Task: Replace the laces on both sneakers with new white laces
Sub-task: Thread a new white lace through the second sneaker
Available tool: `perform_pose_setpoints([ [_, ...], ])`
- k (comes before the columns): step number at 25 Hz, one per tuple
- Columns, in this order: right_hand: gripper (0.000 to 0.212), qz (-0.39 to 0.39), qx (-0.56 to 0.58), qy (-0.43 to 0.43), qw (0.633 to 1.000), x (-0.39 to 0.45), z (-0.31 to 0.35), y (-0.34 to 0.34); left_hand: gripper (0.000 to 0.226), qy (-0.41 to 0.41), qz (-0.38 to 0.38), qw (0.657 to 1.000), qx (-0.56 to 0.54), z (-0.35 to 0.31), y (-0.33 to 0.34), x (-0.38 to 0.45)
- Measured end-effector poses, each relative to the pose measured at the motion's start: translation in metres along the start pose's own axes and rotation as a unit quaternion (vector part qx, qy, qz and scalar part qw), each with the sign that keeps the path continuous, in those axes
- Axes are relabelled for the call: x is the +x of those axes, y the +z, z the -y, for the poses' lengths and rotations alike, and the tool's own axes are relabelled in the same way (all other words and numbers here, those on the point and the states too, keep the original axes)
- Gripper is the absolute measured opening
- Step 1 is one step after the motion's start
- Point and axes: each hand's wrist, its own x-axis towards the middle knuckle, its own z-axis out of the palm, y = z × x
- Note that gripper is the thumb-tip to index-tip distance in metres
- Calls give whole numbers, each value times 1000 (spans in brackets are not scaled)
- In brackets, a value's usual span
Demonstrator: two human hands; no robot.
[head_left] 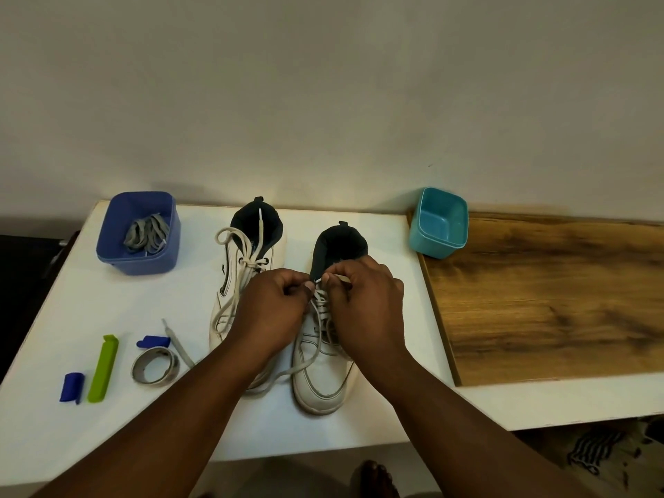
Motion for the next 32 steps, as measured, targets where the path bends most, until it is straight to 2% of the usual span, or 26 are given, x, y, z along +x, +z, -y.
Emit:
perform_pose_setpoints([
  [4, 17, 11, -10, 5, 1000, 1, 1, 2, 14, -9, 9, 1000, -6, 3, 0, 1],
  [9, 30, 109, -42, -31, 993, 5, -3, -7, 10, -22, -2, 999, -34, 1, 0, 2],
  [11, 34, 108, -75, -37, 991, 4, -6, -10, 11, -23, -24, 999, -32, -2, -1, 2],
  [13, 35, 105, -95, -42, 989, 3, -7, -14, 14, -30, -86, 989, -115, -12, -3, 0],
  [14, 35, 106, -98, -45, 989, 2, -8, -16, 17, -43, -108, 970, -211, -20, -5, -1],
  [16, 42, 104, -98, -50, 989, 2, -9, -18, 26, -44, -130, 894, -426, -39, -17, -3],
  [17, 46, 101, -93, -48, 989, 1, -9, -18, 28, -24, -152, 859, -488, -45, -27, -5],
  [18, 49, 98, -85, -44, 991, 1, -9, -17, 28, 12, -182, 846, -502, -50, -38, -6],
  [19, 50, 94, -73, -36, 992, 2, -9, -17, 28, 67, -220, 869, -437, -51, -48, -6],
  [20, 50, 91, -55, -26, 994, 2, -8, -16, 27, 130, -251, 916, -284, -49, -55, -5],
  [21, 51, 90, -31, -14, 995, 2, -8, -16, 23, 192, -243, 947, -81, -44, -56, -5],
  [22, 52, 91, -7, -3, 996, 2, -7, -16, 14, 224, -182, 952, 103, -35, -50, -6],
  [23, 54, 93, 8, 2, 996, 3, -6, -17, 9, 214, -102, 941, 241, -25, -40, -9],
  [24, 55, 97, 7, -2, 995, 3, -6, -17, 17, 193, -39, 926, 321, -15, -30, -10],
  [25, 55, 103, -7, -12, 995, 3, -6, -17, 22, 184, 1, 917, 354, -7, -23, -9],
  [26, 54, 108, -26, -22, 994, 2, -7, -18, 21, 189, -3, 916, 353, -7, -22, -8],
  [27, 54, 114, -44, -30, 992, 2, -8, -19, 20, 194, -38, 922, 333, -11, -27, -6],
  [28, 53, 121, -58, -36, 990, 3, -9, -19, 21, 198, -103, 924, 309, -15, -36, -3],
  [30, 51, 127, -69, -43, 989, 3, -11, -19, 19, 200, -264, 898, 291, -24, -60, -3],
  [31, 51, 126, -70, -42, 989, 3, -11, -18, 16, 201, -298, 885, 296, -26, -66, -4],
  [32, 50, 125, -69, -42, 989, 3, -12, -18, 15, 193, -290, 883, 313, -25, -63, -8],
])
